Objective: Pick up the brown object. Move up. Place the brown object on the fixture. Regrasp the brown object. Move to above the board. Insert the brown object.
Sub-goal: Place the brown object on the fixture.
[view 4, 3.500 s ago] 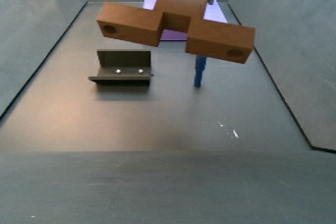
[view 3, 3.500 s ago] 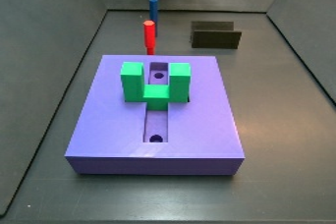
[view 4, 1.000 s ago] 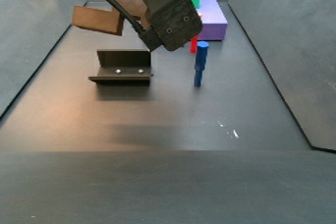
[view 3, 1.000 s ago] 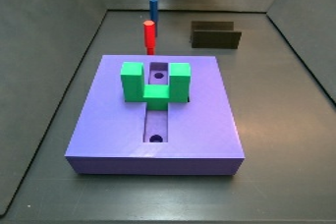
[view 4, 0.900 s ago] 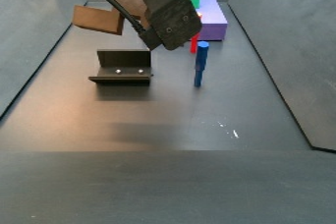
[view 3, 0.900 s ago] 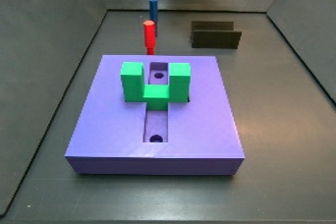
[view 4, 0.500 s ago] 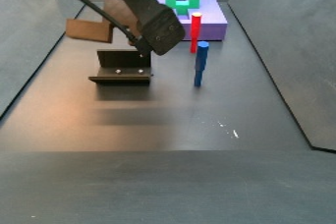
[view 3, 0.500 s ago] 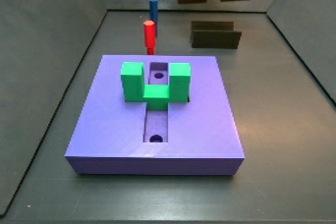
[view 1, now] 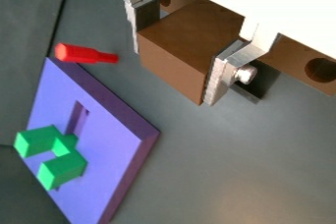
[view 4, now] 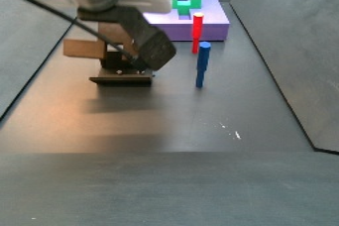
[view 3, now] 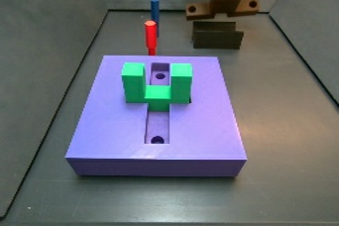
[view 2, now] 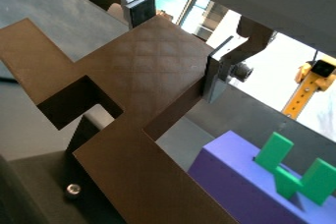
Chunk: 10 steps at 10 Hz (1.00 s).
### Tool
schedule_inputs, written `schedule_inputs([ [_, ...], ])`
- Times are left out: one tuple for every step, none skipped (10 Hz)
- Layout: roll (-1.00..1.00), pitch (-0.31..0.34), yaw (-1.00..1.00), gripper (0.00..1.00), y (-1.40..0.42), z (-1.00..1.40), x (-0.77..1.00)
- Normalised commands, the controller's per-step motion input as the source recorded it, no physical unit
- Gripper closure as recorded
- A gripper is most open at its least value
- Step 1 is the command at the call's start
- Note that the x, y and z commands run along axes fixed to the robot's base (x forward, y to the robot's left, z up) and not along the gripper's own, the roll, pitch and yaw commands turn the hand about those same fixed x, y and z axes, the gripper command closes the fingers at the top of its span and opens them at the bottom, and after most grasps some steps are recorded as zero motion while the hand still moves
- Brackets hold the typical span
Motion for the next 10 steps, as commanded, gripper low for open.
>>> schedule_inputs([
  [-0.16, 0.000, -0.09, 1.00, -0.05, -0.24, 0.08],
  [-0.18, 0.000, -0.15, 1.00, -0.05, -0.19, 0.07],
  [-0.20, 0.000, -0.17, 1.00, -0.04, -0.15, 0.04],
  [-0.19, 0.000, -0.07, 1.00, -0.01, -0.17, 0.07],
  [-0.19, 0.000, -0.05, 1.00, 0.00, -0.19, 0.04],
  [-0.14, 0.000, -0.05, 1.00, 0.00, -0.25, 0.04],
  [-0.09, 0.000, -0.07, 1.00, 0.00, -0.30, 0.09],
  [0.00, 0.017, -0.09, 1.00, 0.00, -0.28, 0.18],
  [0.00, 0.083, -0.11, 1.00, 0.00, -0.26, 0.22],
  [0.05, 0.109, -0.12, 1.00, 0.04, -0.23, 0.18],
])
